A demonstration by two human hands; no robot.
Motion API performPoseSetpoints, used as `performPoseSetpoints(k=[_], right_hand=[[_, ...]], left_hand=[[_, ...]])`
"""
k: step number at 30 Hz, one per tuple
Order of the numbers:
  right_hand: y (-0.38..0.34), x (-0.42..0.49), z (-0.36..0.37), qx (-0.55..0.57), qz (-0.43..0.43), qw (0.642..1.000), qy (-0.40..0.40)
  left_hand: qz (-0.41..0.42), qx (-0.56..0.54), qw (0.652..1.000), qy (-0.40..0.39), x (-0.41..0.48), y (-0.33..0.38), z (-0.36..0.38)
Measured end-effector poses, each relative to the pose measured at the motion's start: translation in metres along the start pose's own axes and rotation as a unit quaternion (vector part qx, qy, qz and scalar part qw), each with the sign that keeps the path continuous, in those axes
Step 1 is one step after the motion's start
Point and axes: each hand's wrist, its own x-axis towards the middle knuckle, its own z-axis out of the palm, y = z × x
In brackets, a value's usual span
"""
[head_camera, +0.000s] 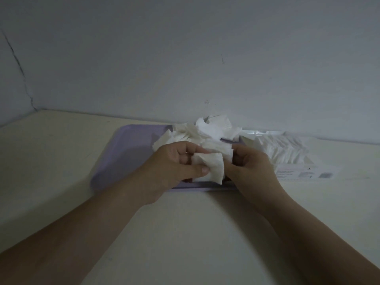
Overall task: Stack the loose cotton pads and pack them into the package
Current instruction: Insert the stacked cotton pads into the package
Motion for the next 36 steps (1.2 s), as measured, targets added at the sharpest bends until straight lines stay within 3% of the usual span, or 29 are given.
performPoseSetpoints(k=[5, 10, 15, 18, 22, 26, 30, 36], right_hand=[[-0.003, -0.002, 0.002, 0.032, 0.000, 0.997, -0.074], [-0.004, -0.002, 0.002, 0.042, 0.000, 0.996, -0.081], [-0.008, -0.001, -0.001, 0.134, 0.030, 0.982, -0.126], [-0.006, -0.002, -0.001, 0.050, -0.004, 0.991, -0.124], [-0.003, 0.000, -0.004, -0.043, -0.026, 0.993, -0.108], [-0.005, -0.001, -0.003, -0.077, -0.011, 0.995, -0.064], [-0.009, -0.006, 0.008, -0.132, 0.000, 0.991, -0.037], [-0.014, -0.010, 0.016, -0.154, 0.018, 0.988, -0.020]], left_hand=[[0.011, 0.003, 0.999, 0.038, 0.000, 0.001, 0.001], [0.013, 0.002, 0.999, 0.052, 0.000, 0.001, 0.002], [0.034, 0.011, 0.994, 0.099, 0.000, 0.001, 0.005], [0.045, 0.058, 0.991, 0.116, 0.003, -0.001, 0.003], [0.061, 0.151, 0.986, 0.042, 0.001, 0.000, 0.000], [0.060, 0.216, 0.972, 0.071, -0.002, 0.002, 0.000], [0.025, 0.229, 0.971, 0.062, -0.001, 0.002, 0.001], [0.035, 0.206, 0.975, 0.079, 0.002, 0.000, 0.001]])
